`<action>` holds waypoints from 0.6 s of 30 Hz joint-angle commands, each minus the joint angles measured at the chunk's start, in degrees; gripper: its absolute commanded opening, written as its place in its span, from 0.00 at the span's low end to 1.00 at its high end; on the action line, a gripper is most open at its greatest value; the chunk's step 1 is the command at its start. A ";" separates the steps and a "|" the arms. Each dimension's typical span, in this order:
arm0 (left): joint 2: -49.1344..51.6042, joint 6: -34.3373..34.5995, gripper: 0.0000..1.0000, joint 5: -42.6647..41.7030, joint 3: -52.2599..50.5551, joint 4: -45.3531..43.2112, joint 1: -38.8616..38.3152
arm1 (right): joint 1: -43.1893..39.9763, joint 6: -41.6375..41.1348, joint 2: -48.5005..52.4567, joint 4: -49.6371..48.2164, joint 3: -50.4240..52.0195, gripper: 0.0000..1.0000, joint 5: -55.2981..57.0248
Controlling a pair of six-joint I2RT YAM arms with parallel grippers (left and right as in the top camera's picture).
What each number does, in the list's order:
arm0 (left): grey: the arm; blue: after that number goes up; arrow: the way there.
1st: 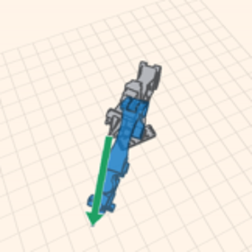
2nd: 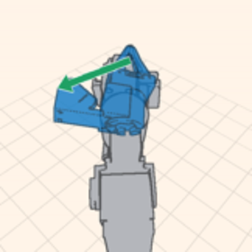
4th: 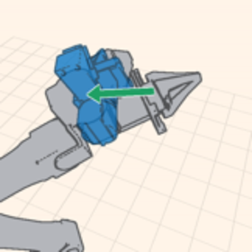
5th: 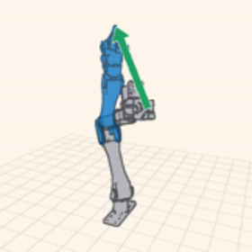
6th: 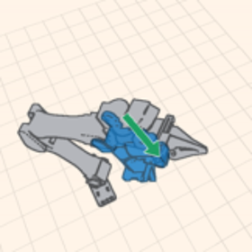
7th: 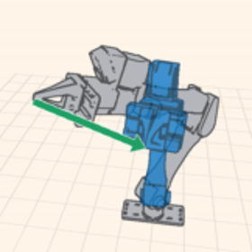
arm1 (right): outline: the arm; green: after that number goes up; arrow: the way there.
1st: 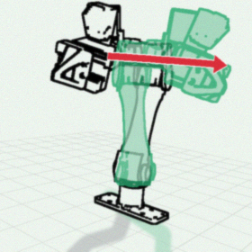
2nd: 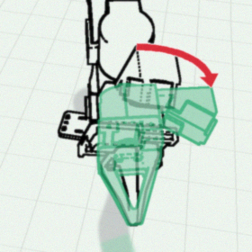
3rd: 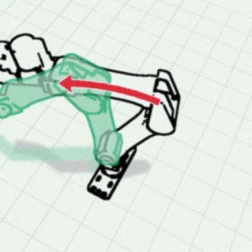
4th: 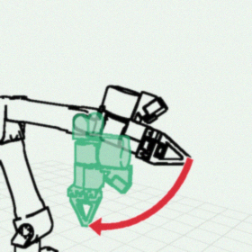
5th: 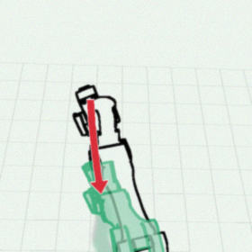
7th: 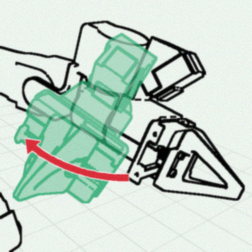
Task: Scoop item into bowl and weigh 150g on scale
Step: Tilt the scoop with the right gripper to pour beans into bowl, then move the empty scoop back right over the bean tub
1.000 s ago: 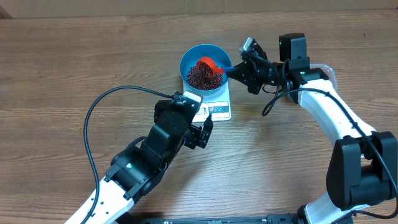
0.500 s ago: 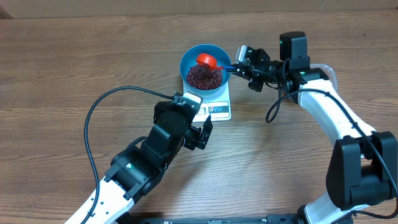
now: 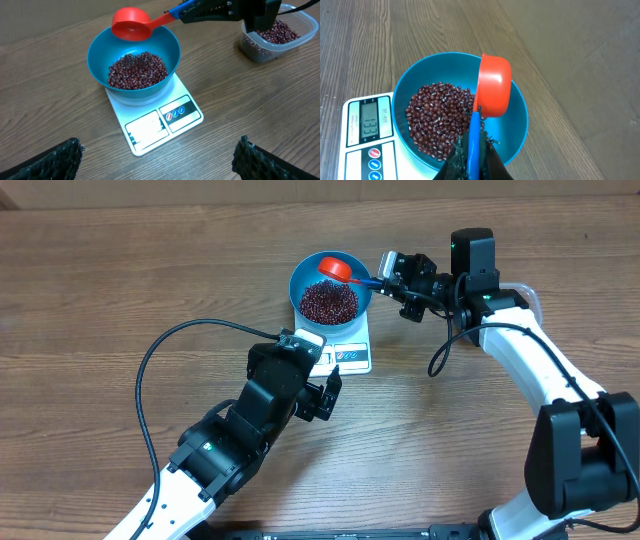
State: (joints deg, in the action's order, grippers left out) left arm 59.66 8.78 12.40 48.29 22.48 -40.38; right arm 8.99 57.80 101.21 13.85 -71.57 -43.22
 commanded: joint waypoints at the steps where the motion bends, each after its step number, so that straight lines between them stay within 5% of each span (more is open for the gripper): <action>1: -0.96 -0.90 1.00 -0.42 0.35 0.02 0.24 | 0.02 -5.88 -3.69 -0.09 -0.52 0.04 -0.09; 11: -0.96 -1.07 1.00 -0.39 0.35 0.24 0.24 | -0.52 -42.14 -8.85 0.31 -0.50 0.04 2.58; 18: -0.96 -1.05 1.00 -0.39 0.35 0.48 0.24 | -4.76 -52.19 -13.88 6.29 -0.52 0.03 3.37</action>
State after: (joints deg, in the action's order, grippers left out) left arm 59.66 8.78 12.40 48.29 22.74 -40.38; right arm 6.46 13.61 90.85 19.25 -71.57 -40.80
